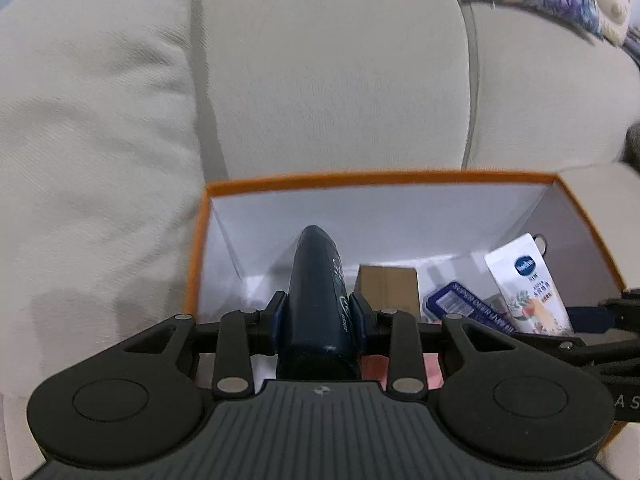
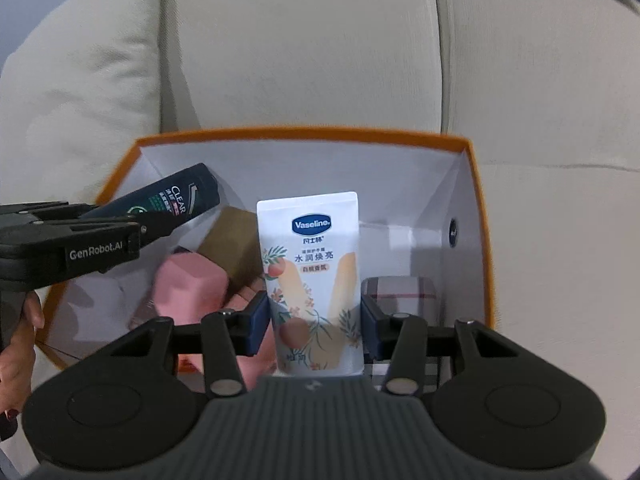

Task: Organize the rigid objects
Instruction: 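Lift the shampoo bottle and Vaseline tube and carry them over the shoebox, then lower the shampoo bottle and Vaseline tube into the shoebox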

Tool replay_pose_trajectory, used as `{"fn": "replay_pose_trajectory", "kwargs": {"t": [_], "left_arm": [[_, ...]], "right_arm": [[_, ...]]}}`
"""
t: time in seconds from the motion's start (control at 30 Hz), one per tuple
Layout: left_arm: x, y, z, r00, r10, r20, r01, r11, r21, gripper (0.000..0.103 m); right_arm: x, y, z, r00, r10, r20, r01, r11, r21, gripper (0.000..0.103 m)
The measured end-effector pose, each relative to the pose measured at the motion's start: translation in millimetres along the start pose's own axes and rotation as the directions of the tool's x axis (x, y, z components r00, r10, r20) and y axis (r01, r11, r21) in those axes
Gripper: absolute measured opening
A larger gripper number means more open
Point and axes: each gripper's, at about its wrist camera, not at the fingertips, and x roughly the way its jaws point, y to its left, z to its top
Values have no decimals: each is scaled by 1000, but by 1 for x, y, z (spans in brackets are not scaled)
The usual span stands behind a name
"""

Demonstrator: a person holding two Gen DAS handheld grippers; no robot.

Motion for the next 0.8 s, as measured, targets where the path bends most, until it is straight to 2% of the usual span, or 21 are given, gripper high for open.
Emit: {"fn": "replay_pose_trajectory", "kwargs": {"t": [0.1,0.23,0.47,0.8], "left_arm": [[8,-4,-6,1000,8,-3,-8,1000,22,38],[10,0,-3,1000,-17,-27,17,1000,2,37],[12,3,-3,999,-3,-39,4,1000,26,38],[22,-5,3,996,21,-82,-14,997,78,38]], "right_arm": [[11,-2,-3,1000,2,-26,-2,1000,-4,49],[21,-2,-8,998,-21,-54,21,1000,-3,49],[31,-1,-12,995,-52,-85,52,999,-8,49],[36,-1,-13,993,-76,-89,76,997,-4,49]]}}
